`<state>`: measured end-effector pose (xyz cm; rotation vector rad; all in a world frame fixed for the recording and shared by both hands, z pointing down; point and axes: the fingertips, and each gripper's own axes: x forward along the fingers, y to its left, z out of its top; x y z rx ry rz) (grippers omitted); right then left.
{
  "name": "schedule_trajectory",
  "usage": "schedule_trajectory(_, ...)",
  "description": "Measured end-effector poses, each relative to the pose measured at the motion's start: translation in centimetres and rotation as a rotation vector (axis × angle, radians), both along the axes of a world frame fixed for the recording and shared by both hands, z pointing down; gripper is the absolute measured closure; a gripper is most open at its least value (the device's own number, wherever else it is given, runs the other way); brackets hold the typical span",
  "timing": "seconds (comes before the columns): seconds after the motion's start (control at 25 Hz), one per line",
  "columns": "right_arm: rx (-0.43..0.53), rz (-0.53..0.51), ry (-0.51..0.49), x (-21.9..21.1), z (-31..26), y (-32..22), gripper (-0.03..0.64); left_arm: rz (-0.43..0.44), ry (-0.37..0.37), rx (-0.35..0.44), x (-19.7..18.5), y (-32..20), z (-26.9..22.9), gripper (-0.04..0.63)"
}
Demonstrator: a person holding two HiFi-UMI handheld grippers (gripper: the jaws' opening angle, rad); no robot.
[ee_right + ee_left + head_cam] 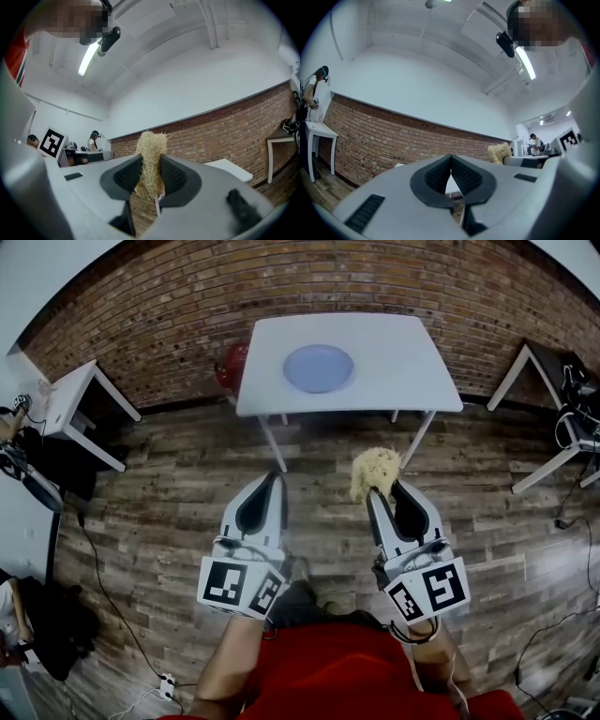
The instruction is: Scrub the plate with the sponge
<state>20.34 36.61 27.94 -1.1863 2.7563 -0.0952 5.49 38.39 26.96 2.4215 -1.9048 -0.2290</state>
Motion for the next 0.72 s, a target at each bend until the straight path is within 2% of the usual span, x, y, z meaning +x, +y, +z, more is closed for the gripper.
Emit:
schedule_trajectory(0.32, 0.005, 0.005, 0.026, -1.6, 0.7, -4.0, 0.497, 0.003, 0.001, 0.005, -1.7, -4.1, 0.5, 0.580)
schedule_trajectory(0.72, 0.037, 0.066, 0.061, -6.0, 0.0, -13.2, 0.497, 0.032, -0.008, 0.027, -6.7, -13.8, 0.3, 0.580)
